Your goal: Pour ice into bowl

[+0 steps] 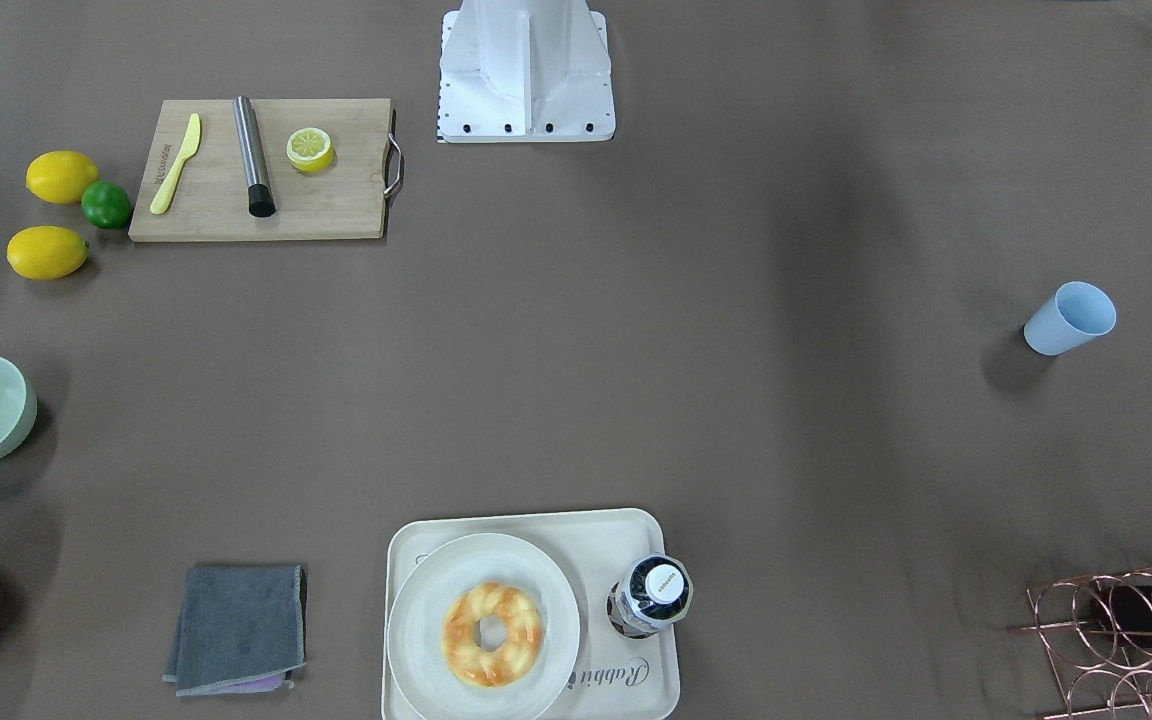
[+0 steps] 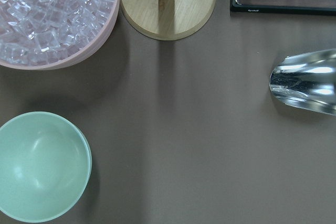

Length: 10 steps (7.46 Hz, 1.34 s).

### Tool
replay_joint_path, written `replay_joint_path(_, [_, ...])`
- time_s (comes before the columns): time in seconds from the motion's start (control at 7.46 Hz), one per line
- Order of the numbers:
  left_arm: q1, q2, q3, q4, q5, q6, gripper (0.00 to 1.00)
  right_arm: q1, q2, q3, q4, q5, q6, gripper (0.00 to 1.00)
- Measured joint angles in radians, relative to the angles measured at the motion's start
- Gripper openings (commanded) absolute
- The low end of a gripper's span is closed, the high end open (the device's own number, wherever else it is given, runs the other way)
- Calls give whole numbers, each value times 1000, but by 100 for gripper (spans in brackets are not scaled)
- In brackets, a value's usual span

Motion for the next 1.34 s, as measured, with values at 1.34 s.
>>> replay_joint_path(1.34, [399, -47, -129, -74, 430, -952, 94, -194, 98, -74, 8, -6, 141, 99])
